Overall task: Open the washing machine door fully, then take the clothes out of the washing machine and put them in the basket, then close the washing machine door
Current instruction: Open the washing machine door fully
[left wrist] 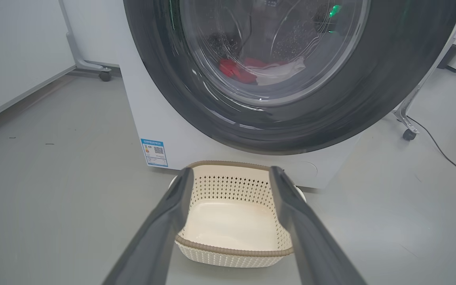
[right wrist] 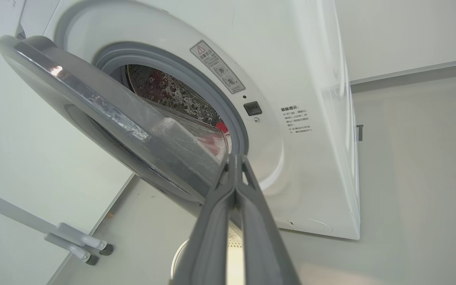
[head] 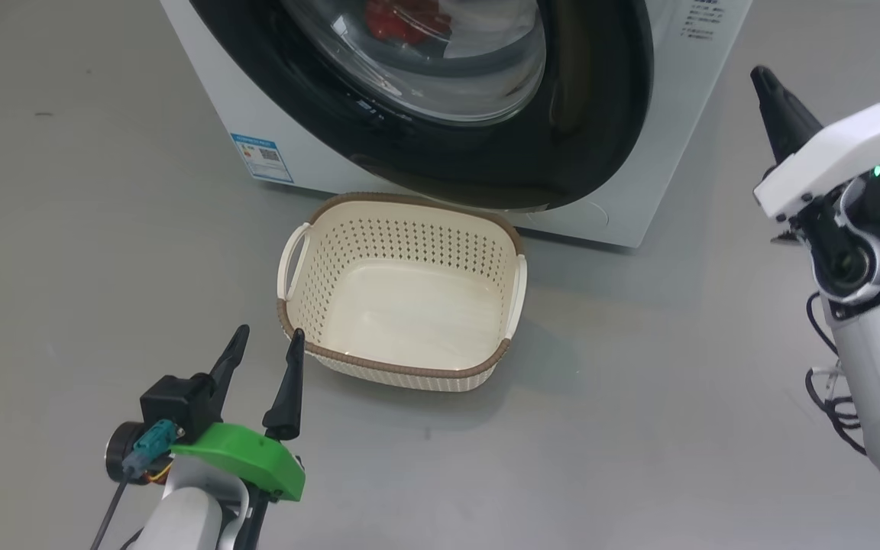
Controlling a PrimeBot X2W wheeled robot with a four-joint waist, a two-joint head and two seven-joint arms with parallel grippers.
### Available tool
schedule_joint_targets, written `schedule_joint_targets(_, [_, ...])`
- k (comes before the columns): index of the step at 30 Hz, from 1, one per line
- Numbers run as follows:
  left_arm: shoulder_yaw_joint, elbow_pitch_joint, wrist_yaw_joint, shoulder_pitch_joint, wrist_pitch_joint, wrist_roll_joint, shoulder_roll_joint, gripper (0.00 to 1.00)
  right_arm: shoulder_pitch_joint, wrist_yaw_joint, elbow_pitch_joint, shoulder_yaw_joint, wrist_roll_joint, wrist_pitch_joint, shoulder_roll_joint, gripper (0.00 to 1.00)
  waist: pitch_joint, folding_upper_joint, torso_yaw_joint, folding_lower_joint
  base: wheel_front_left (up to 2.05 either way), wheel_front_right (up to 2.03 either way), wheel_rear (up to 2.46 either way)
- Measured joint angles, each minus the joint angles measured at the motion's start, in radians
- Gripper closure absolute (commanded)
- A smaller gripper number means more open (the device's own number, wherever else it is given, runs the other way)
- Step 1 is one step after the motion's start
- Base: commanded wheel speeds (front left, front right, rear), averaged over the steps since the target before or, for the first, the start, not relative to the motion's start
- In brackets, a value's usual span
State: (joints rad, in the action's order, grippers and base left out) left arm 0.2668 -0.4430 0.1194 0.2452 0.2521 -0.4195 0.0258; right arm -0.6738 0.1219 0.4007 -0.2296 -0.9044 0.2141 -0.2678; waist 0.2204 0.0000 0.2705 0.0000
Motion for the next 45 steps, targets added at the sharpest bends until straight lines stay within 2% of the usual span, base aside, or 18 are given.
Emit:
schedule_joint_targets(3, [-0.011,-0.002,-0.001,-0.031,0.0,0.002,0.001,0.0,0.084,0.0,-0.029,-0.038,0.044,-0.046,-0.022,1.0,-0.034,0.0,-0.021,0.0,0.0,0.0,0.0])
schedule_joint_targets(11, [-0.037,-0.001,-0.009,-0.071,0.0,0.009,0.002,0.0,0.244,0.0,-0.069,-0.048,0.118,-0.162,-0.056,1.0,-0.091,0.0,-0.061,0.0,0.0,0.0,0.0])
schedule_joint_targets(17, [-0.054,0.02,-0.01,-0.082,0.0,0.019,0.004,0.0,0.343,-0.001,-0.107,-0.046,0.165,-0.256,-0.048,1.0,-0.118,0.0,-0.087,0.0,0.0,0.0,0.0])
schedule_joint_targets(21, [-0.069,0.035,-0.01,-0.083,0.0,0.019,0.005,0.0,0.417,-0.029,-0.116,-0.04,0.165,-0.309,-0.013,1.0,-0.131,0.0,-0.101,0.0,0.0,0.0,0.0])
schedule_joint_targets(22, [-0.073,0.039,-0.01,-0.084,0.0,0.019,0.005,0.0,0.434,-0.036,-0.119,-0.04,0.17,-0.322,-0.007,0.91,-0.134,0.0,-0.104,0.0,0.0,0.0,0.0])
schedule_joint_targets(23, [-0.077,0.043,-0.01,-0.085,0.0,0.02,0.005,0.0,0.45,-0.046,-0.122,-0.04,0.179,-0.337,-0.003,0.6,-0.137,0.0,-0.108,0.0,0.0,0.0,0.0])
schedule_joint_targets(24, [-0.081,0.047,-0.01,-0.087,0.0,0.02,0.005,0.0,0.462,-0.054,-0.127,-0.04,0.187,-0.35,-0.002,0.2,-0.139,0.0,-0.112,0.0,0.0,0.0,0.0])
schedule_joint_targets(25, [-0.084,0.051,-0.01,-0.09,0.0,0.02,0.005,0.0,0.473,-0.06,-0.13,-0.04,0.192,-0.36,-0.001,0.0,-0.141,0.0,-0.116,0.0,0.0,0.0,0.0])
schedule_joint_targets(33, [-0.101,0.071,-0.017,-0.109,0.0,0.027,0.006,0.0,0.542,-0.099,-0.161,-0.032,0.215,-0.421,0.016,0.0,-0.142,0.0,-0.14,0.0,0.0,0.0,0.0])
schedule_joint_targets(45, [-0.1,0.079,-0.017,-0.118,0.0,0.027,0.006,0.0,0.581,-0.117,-0.194,-0.035,0.239,-0.433,0.015,0.0,-0.137,0.0,-0.147,0.0,0.0,0.0,0.0])
